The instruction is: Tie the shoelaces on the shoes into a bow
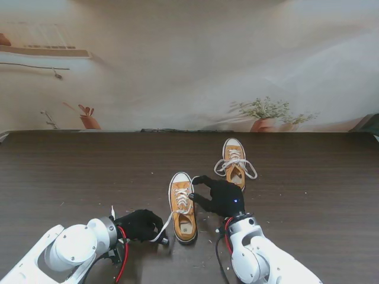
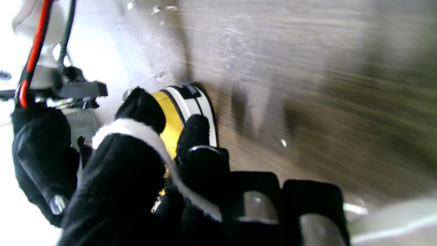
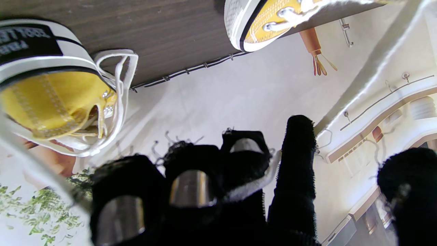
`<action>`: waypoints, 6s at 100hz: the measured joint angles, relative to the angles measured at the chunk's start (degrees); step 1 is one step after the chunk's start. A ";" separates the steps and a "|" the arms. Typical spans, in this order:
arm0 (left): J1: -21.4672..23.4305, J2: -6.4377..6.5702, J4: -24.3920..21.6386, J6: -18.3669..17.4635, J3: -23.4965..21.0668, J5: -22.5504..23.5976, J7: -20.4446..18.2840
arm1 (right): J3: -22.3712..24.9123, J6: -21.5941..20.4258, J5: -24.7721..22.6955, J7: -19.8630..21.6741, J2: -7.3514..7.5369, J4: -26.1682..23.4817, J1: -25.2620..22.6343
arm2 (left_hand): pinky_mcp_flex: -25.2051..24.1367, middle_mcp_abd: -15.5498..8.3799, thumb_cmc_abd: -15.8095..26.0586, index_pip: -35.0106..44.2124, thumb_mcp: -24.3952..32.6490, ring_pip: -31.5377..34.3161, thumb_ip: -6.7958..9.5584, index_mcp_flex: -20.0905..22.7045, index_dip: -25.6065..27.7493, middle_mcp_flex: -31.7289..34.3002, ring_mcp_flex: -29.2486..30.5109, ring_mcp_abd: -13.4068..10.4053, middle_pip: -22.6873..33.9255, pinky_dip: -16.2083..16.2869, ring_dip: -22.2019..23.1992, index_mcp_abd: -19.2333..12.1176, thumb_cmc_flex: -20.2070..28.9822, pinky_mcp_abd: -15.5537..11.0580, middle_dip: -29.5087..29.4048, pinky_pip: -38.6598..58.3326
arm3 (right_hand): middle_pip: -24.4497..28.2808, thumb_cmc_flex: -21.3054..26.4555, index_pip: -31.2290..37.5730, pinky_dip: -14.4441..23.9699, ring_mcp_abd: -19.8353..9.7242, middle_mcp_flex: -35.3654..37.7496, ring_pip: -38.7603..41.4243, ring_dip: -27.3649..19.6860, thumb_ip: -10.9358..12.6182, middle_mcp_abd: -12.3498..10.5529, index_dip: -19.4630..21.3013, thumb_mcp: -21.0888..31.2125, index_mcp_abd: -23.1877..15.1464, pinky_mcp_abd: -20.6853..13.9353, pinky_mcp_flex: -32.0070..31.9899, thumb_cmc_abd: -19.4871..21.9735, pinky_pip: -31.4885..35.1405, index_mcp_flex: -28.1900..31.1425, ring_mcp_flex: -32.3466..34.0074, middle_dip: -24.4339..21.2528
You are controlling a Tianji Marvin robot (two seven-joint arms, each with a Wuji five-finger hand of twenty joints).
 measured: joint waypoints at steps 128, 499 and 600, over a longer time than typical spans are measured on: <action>4.44 -8.10 10.80 -31.24 4.78 -28.81 26.31 | 2.40 -8.46 15.32 -1.00 -3.06 2.96 -0.70 | -0.19 1.43 3.50 -11.35 1.86 -1.90 -0.01 1.45 -8.30 -0.98 -0.46 1.44 -2.30 -4.17 -0.69 0.00 -0.25 0.87 2.25 0.01 | -0.02 1.63 0.87 0.08 0.15 1.30 0.51 0.66 0.00 0.07 0.00 1.86 -2.78 0.06 0.00 -6.25 0.07 2.73 0.00 0.01; -1.82 -9.44 12.75 -26.08 14.75 -20.93 29.48 | -7.58 -14.48 7.62 -19.55 -7.00 19.23 9.89 | -0.23 1.49 -0.67 -37.19 23.29 -1.91 -2.37 -3.67 -11.96 -0.76 -0.46 1.68 -3.80 -2.71 -0.69 5.32 -10.49 0.87 2.27 0.75 | 1.35 7.25 2.76 1.93 -1.27 9.63 3.64 5.77 -3.42 -2.98 -2.23 18.16 -2.89 -3.42 0.59 -31.46 0.66 14.22 0.02 0.62; 3.88 -10.30 8.97 -26.40 9.25 -17.80 35.03 | -7.12 -17.21 8.20 -18.42 -7.32 19.66 9.62 | -0.24 1.54 -0.60 -37.36 22.76 -1.92 -2.37 -3.71 -11.96 -0.76 -0.46 1.69 -4.42 -2.99 -0.70 1.49 -10.49 0.85 2.28 0.78 | 1.39 2.69 1.47 2.64 0.31 9.63 3.65 5.78 -3.46 -1.61 -1.74 -0.07 0.05 -0.65 0.59 -2.21 0.67 12.42 0.02 0.63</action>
